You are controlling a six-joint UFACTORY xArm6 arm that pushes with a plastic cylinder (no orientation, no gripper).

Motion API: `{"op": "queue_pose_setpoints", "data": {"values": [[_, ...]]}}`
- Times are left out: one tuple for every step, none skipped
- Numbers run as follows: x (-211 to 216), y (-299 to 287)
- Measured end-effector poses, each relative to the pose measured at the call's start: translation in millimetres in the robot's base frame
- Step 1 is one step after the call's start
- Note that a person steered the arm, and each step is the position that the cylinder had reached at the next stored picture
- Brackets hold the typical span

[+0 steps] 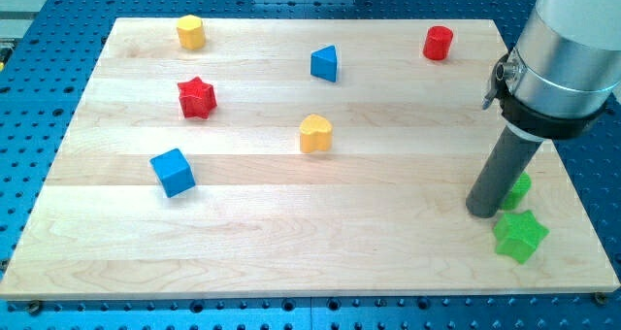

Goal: Push the heart to the center right side of the board

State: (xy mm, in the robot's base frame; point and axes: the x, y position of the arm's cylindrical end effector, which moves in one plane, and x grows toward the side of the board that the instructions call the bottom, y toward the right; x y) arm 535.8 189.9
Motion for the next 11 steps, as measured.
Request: {"op": "queue_pose_setpoints", "data": {"values": [[-0.3,0.0],[-13.7,-0.5],[-24.6,-72.2],[-35.8,-179.3],[-52.7,-209.3],[-87.0,-189.9],[-110.6,-187.9],[-123.0,-171.1],[-125.8,-93.3],[-120.5,-39.3],[-130.3,-44.7]]}}
